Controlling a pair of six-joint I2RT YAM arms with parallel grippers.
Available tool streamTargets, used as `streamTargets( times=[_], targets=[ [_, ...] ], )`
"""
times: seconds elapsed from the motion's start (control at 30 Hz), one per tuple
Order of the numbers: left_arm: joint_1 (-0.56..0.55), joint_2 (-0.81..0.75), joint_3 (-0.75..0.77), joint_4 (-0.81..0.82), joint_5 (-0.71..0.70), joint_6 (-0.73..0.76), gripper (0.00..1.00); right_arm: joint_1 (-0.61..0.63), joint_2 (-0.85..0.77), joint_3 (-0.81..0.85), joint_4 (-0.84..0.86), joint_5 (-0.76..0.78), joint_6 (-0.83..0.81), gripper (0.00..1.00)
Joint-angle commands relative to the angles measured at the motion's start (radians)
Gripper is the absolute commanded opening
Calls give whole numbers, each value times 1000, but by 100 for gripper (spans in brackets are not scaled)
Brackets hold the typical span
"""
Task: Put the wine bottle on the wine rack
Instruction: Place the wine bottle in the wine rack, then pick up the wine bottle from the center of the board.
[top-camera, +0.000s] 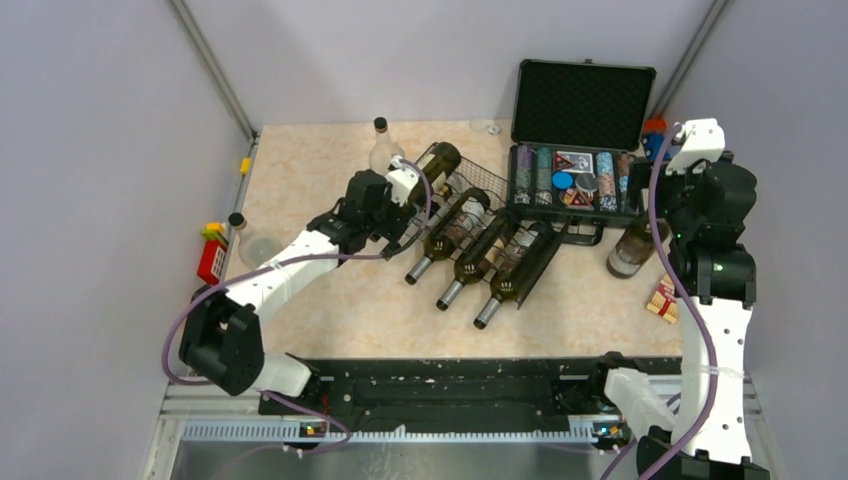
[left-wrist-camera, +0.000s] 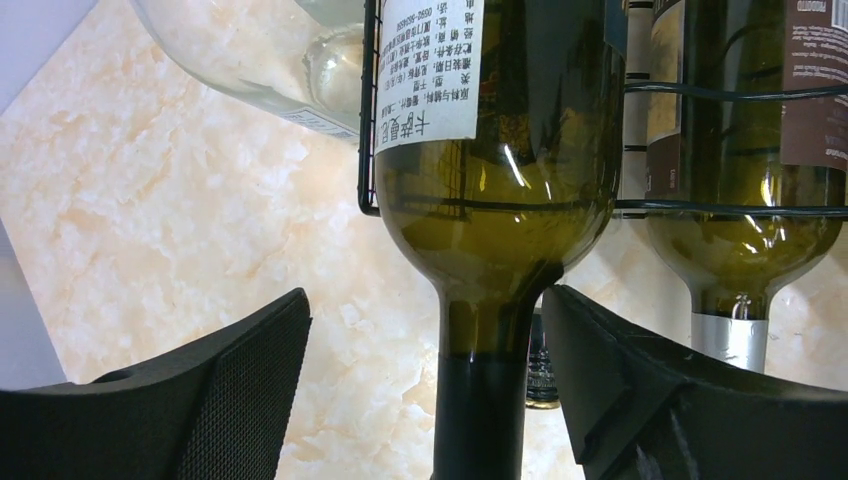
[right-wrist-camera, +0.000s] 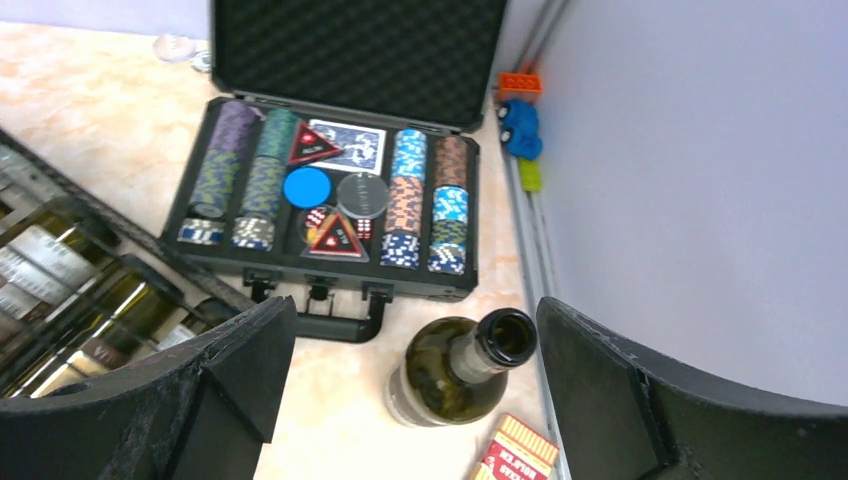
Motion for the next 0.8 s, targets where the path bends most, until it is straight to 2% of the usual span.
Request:
streamTargets(
  times=[0.0,0.33,0.77],
  targets=[
    [3,-59,47,-27,10,11,90,-24,4,-21,63,116,20,92],
    [4,-185,54,-66,40,20,96,-125,71,-36,82,85,50,92],
    [1,-298,94,-160,142,-14,99,-262,142,-147,139,-73,74,88]
  ],
)
